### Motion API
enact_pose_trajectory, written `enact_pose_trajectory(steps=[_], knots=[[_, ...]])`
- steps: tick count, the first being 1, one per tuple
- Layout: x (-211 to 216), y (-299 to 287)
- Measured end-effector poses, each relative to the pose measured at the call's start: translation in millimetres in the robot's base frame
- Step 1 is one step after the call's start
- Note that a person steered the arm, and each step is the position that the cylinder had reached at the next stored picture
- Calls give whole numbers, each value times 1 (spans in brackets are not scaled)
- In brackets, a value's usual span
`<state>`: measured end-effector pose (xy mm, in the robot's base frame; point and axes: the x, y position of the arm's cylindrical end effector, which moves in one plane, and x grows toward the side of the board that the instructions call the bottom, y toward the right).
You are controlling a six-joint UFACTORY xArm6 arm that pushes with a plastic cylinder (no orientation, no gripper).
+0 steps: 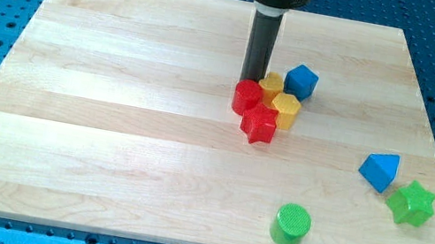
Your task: Separate the blue cube from the yellow heart
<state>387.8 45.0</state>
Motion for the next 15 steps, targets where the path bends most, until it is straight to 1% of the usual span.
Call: enact_pose_trajectory(steps=[1, 2, 3, 4, 5, 6, 7, 8, 9, 10, 11, 12, 13, 14, 15], knots=[[-36, 21], [-60, 35], [-31, 102], [6, 134], [-44, 125], [-36, 84], [18, 76], [58, 92], [102, 92], [99, 47], [130, 67], [130, 114], [140, 98], [196, 25], [230, 4]])
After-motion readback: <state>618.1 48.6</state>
